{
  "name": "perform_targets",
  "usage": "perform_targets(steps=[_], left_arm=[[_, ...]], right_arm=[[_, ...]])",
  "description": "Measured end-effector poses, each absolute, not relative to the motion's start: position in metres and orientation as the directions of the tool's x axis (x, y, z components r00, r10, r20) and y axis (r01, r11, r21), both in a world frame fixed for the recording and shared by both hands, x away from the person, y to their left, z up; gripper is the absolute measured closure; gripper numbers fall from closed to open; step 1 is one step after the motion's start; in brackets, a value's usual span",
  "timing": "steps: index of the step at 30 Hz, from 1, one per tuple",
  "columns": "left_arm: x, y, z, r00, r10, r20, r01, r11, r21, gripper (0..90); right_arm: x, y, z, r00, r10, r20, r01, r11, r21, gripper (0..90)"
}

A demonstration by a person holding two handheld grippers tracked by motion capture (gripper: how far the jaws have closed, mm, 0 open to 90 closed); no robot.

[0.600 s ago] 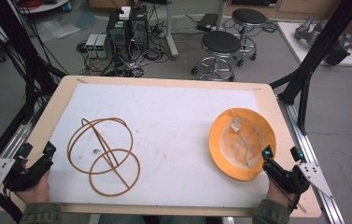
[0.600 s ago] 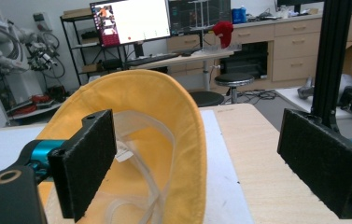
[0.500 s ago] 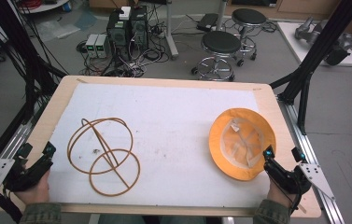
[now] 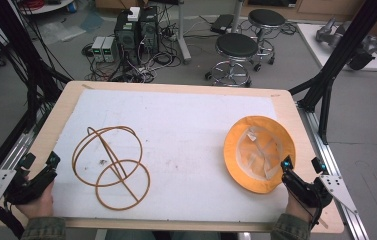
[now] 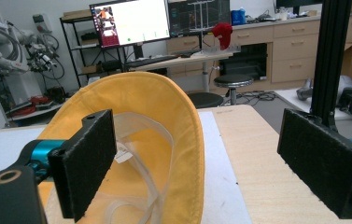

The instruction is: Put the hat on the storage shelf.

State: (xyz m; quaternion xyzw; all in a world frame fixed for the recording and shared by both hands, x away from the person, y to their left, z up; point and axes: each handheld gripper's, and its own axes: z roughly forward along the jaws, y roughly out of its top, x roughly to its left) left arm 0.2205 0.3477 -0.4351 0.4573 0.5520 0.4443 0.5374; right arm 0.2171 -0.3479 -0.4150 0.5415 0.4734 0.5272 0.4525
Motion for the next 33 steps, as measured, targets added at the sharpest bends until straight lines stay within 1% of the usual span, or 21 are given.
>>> perform_targets(steps=[8, 11, 18, 23, 27, 33], left_arm=[[0.220, 0.346, -0.435, -0.003, 0.983, -0.184, 0.029, 0.184, 0.982, 27.0], [0.220, 0.347, -0.436, -0.003, 0.981, -0.196, 0.031, 0.196, 0.980, 27.0], [0.221, 0.347, -0.436, 0.007, 0.981, -0.196, 0.034, 0.195, 0.980, 27.0], [0.223, 0.344, -0.436, 0.019, 0.982, -0.188, 0.034, 0.188, 0.982, 27.0], [0.223, 0.345, -0.436, 0.017, 0.982, -0.190, 0.036, 0.189, 0.981, 27.0], [0.225, 0.343, -0.437, 0.025, 0.982, -0.185, 0.042, 0.184, 0.982, 26.9]], right_arm=[[0.217, -0.349, -0.414, -0.001, 0.989, 0.147, 0.030, -0.147, 0.989, 10.6], [0.217, -0.351, -0.412, -0.003, 0.989, 0.145, 0.032, -0.145, 0.989, 10.6], [0.220, -0.352, -0.408, 0.002, 0.992, 0.122, 0.035, -0.122, 0.992, 10.7], [0.229, -0.350, -0.403, -0.007, 0.996, 0.087, 0.062, -0.086, 0.994, 10.6], [0.234, -0.349, -0.401, -0.013, 0.996, 0.093, 0.081, -0.092, 0.992, 10.6], [0.247, -0.347, -0.399, 0.002, 0.996, 0.087, 0.144, -0.087, 0.986, 10.7]])
